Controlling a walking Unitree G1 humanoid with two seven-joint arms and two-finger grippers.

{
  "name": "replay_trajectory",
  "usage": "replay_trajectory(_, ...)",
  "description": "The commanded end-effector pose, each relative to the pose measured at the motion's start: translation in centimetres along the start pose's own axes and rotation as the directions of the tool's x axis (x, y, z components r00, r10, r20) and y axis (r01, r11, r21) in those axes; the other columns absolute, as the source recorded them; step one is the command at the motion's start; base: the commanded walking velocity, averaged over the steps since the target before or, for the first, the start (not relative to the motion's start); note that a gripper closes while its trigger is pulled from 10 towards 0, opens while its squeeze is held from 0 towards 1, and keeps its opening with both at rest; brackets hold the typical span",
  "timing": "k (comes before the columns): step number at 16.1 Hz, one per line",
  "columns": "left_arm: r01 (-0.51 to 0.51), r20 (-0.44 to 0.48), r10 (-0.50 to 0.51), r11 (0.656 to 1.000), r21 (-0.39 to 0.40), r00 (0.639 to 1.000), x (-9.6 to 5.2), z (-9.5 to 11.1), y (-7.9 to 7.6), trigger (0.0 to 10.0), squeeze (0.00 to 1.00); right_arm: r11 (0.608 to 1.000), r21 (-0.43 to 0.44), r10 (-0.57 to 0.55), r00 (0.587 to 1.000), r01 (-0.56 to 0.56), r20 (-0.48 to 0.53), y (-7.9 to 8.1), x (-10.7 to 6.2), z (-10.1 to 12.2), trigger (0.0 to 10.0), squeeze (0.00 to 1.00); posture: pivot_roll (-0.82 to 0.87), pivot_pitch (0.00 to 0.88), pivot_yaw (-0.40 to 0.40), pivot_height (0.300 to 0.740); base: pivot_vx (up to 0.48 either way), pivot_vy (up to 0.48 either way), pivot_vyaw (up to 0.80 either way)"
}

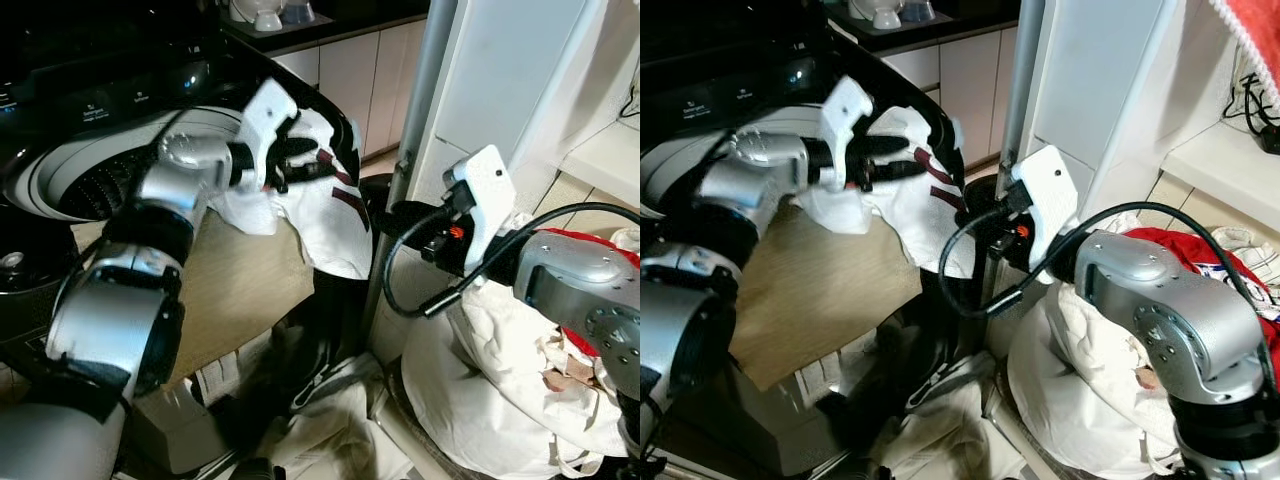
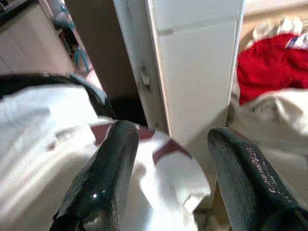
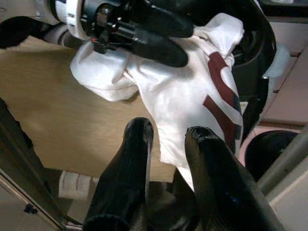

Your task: Clothes washing

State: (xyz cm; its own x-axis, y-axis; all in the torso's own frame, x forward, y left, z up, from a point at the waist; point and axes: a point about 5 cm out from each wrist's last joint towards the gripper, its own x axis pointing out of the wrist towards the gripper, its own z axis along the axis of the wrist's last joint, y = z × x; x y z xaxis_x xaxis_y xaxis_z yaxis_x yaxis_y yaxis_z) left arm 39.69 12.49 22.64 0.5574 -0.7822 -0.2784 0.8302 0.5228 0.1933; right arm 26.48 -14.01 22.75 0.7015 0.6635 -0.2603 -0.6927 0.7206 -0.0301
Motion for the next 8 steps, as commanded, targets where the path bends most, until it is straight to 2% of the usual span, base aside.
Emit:
replay_trajectory(1, -0.027, -0.022, 0.028, 0.998, 0.053, 0.999, 0.2, -0.1, -0.1, 10.0, 1.00, 1.000, -0.018, -0.001, 1.000, 0.001, -0.002, 0.1, -0.3, 0.1, 10.0, 0.00, -0.09, 0.000, 0.043, 0.740, 0.000, 0.000, 0.00)
replay_trajectory(3, -0.115, -0.029, 0.119, 0.987, 0.111, 0.992, 0.1, -0.2, 0.3, 10.0, 1.00, 1.000, -0.026, 0.008, 1.000, -0.008, -0.007, 0.1, -0.5, 0.1, 10.0, 0.00, -0.09, 0.000, 0.042, 0.740, 0.000, 0.000, 0.00)
replay_trajectory(4, -0.149, -0.053, 0.158, 0.978, 0.145, 0.986, -0.1, -0.5, 0.5, 10.0, 0.17, 0.999, -0.032, 0.022, 1.000, -0.023, -0.014, 0.3, -0.5, 0.0, 10.0, 0.00, -0.09, 0.000, 0.039, 0.740, 0.000, 0.000, 0.00)
replay_trajectory(5, -0.157, -0.084, 0.173, 0.974, 0.163, 0.981, -0.2, -1.1, 0.5, 10.0, 0.00, 0.998, -0.036, 0.043, 0.999, -0.044, -0.018, 0.5, -0.5, -0.1, 10.0, 0.00, -0.09, 0.000, 0.039, 0.740, 0.000, 0.000, 0.00)
replay_trajectory(8, -0.183, -0.107, 0.208, 0.961, 0.207, 0.972, 0.0, -2.1, 0.3, 10.0, 0.00, 0.996, -0.052, 0.070, 0.997, -0.071, -0.009, 0.9, -0.4, 0.0, 10.0, 0.00, -0.08, 0.000, 0.036, 0.740, 0.000, 0.000, 0.00)
